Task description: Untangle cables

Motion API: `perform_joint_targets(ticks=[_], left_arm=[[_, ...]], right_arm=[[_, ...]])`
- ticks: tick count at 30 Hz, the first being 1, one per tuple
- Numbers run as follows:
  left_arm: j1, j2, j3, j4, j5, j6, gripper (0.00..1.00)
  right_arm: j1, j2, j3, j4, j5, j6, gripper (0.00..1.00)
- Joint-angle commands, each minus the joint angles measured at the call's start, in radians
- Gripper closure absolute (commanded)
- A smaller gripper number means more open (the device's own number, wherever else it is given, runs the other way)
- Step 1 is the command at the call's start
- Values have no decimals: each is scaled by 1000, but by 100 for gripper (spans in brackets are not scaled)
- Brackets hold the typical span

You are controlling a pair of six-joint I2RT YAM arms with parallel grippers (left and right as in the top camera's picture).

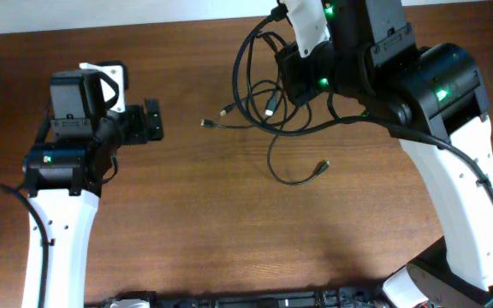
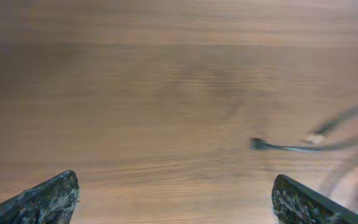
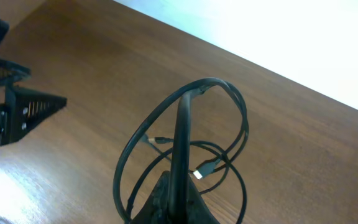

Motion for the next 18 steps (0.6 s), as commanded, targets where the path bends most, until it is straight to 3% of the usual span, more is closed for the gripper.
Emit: perform_joint_targets(ticks=[1, 3, 6, 12, 18], left_arm=[[1, 6, 14, 71, 412, 5, 1], [-7, 12, 14, 124, 617, 5, 1], [-44, 24, 14, 162, 737, 5, 1], [-176, 43, 14, 249, 801, -1, 1], [-229, 47, 14, 420, 796, -221, 1]], right_arm=[[-1, 8, 15, 2, 12, -10, 96], [-1, 8, 15, 2, 11, -10, 96], [-1, 8, 15, 1, -22, -10, 96], [0, 8, 15, 1, -121, -10, 96], [0, 8, 15, -15, -121, -10, 96]])
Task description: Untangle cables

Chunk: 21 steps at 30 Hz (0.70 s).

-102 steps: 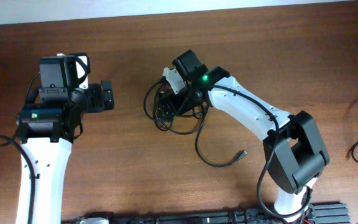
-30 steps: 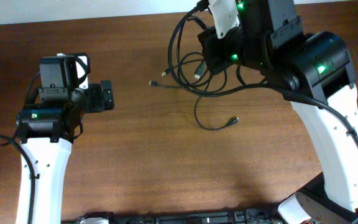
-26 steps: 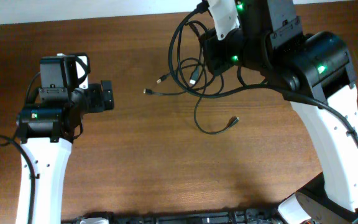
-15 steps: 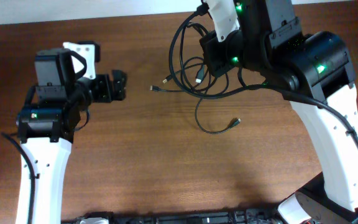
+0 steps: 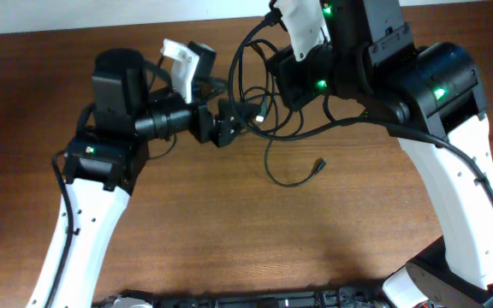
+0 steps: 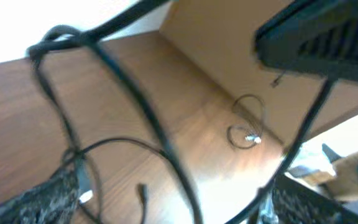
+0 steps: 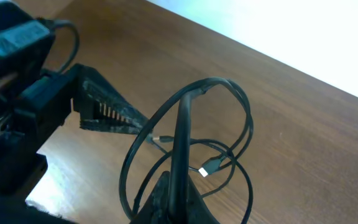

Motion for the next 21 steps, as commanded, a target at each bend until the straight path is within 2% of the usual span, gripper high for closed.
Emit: perform_joint_targets(ticks=[1, 10, 11, 12, 13, 16, 17, 21], left_arm=[[-9, 6, 14, 31, 27, -116, 1], [-9, 56, 14, 29, -18, -119, 0], [-9, 65, 14, 29, -21, -119, 4], [-9, 75, 14, 30, -22, -119, 14], [-9, 83, 14, 30, -28, -119, 38], [-9, 100, 14, 29, -75, -119, 95], [-9, 103, 14, 26, -97, -119, 100], [-8, 104, 14, -53, -326, -142, 100]], right_arm=[[0, 3, 15, -10, -18, -11, 96], [0, 3, 15, -7, -82, -10, 96], [0, 3, 15, -6, -83, -10, 96], [0, 3, 15, -6, -101, -11, 96], [0, 3, 15, -6, -122, -11, 96], [0, 3, 15, -6, -123, -14, 96], [0, 3, 15, -6, -122, -35, 96], [-1, -11, 15, -3, -47, -89, 96]])
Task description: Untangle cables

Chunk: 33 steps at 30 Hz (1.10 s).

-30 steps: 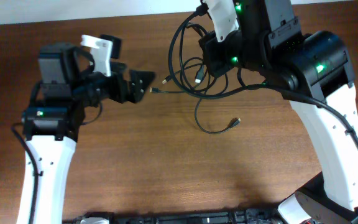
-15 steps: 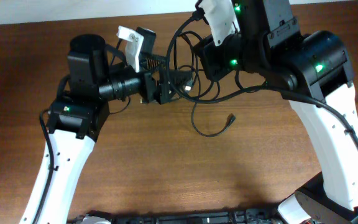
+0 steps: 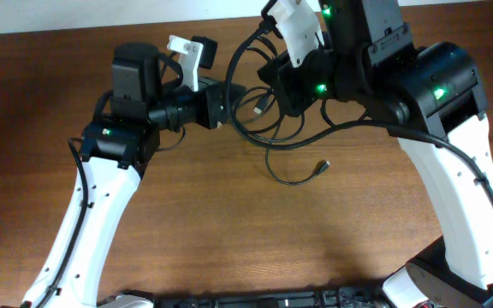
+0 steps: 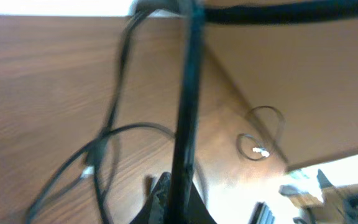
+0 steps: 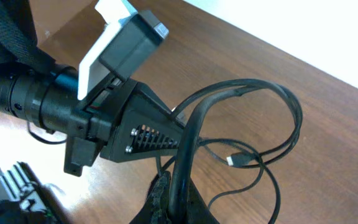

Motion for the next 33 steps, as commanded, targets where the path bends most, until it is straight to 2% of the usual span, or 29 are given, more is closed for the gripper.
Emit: perform_joint_targets(ticks=[1, 5, 8, 10, 14, 16, 19, 30, 33], left_arm=[[-2, 8, 14, -85, -328, -46, 100], [0, 8, 14, -205, -671, -181, 100], [31, 8, 14, -270, -795, -286, 100], [82, 8, 14, -306, -805, -322, 100], [185, 8, 14, -362, -806, -320, 100], [217, 8, 14, -385, -806, -320, 100], [272, 8, 14, -435, -805, -320, 100], [251, 8, 14, -452, -789, -320, 100], [232, 8, 14, -452, -737, -320, 100]], right_arm=[[-1, -23, 16, 12, 122, -45, 96], [-1, -58, 17, 11, 299, -42, 96], [-2, -87, 17, 10, 425, -42, 96], [-2, -107, 17, 6, 513, -42, 96], [-20, -136, 17, 3, 634, -34, 96], [-51, -142, 17, 4, 638, -33, 96], [-159, -145, 17, 3, 637, 48, 96], [-475, -145, 17, 24, 627, 116, 96], [-579, -145, 17, 38, 627, 119, 96]])
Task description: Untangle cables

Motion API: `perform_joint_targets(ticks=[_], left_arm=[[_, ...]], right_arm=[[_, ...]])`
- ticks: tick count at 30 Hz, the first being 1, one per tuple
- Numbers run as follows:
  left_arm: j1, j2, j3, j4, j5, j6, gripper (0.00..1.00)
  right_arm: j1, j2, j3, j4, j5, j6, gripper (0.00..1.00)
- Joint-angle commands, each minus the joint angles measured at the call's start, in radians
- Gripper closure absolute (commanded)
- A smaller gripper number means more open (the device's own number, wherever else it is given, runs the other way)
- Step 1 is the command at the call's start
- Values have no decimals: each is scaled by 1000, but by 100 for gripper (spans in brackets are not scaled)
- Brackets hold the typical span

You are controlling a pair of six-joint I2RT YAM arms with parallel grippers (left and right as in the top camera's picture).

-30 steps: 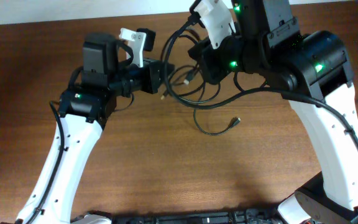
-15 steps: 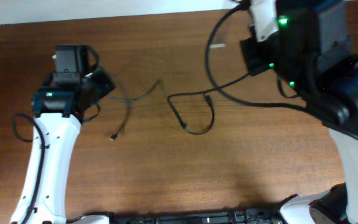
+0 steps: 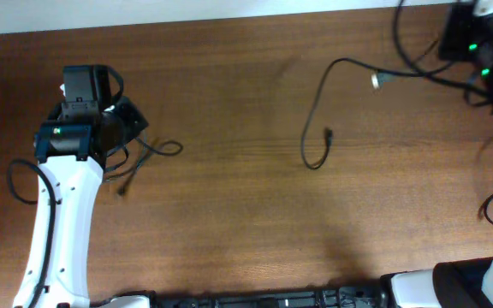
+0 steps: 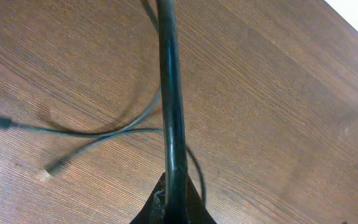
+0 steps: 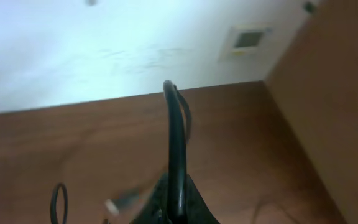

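Two black cables now lie far apart. My left gripper [image 3: 125, 122] [image 4: 173, 200] is at the table's left side, shut on one black cable [image 4: 168, 93] whose thin loops [image 3: 148, 152] and plugs trail on the wood below it. My right gripper [image 3: 472, 41] [image 5: 176, 205] is at the far right corner, shut on the other black cable [image 5: 176, 140]. That cable's slack [image 3: 315, 111] curves across the middle of the table, with a silver plug [image 3: 377, 81] hanging near the right arm and a dark plug [image 3: 328, 133] on the wood.
The wooden table [image 3: 229, 231] fills the overhead view. A white wall [image 5: 104, 50] with a small wall plate [image 5: 248, 38] shows beyond the table's far edge in the right wrist view. More cabling [image 3: 492, 208] hangs at the right edge by my right arm.
Both grippers were shut on cables in one bundle at the table's back centre. Now the left one is at the left side and the right one at the far right corner, each with its own cable.
My right gripper held the tangled bundle up at back centre while the left stood open at the left. The left gripper then reached into the bundle, open, and was shut on a strand. Now the arms are wide apart and the cables are separate.
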Motion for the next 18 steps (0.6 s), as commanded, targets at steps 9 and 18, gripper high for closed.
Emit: perform_joint_targets(ticks=[9, 18], left_arm=[[-135, 6, 10, 2, 71, 95, 100], [-172, 6, 10, 6, 71, 105, 100]], right_arm=[[-416, -7, 15, 144, 15, 23, 96], [-633, -7, 15, 276, 19, 100, 96]])
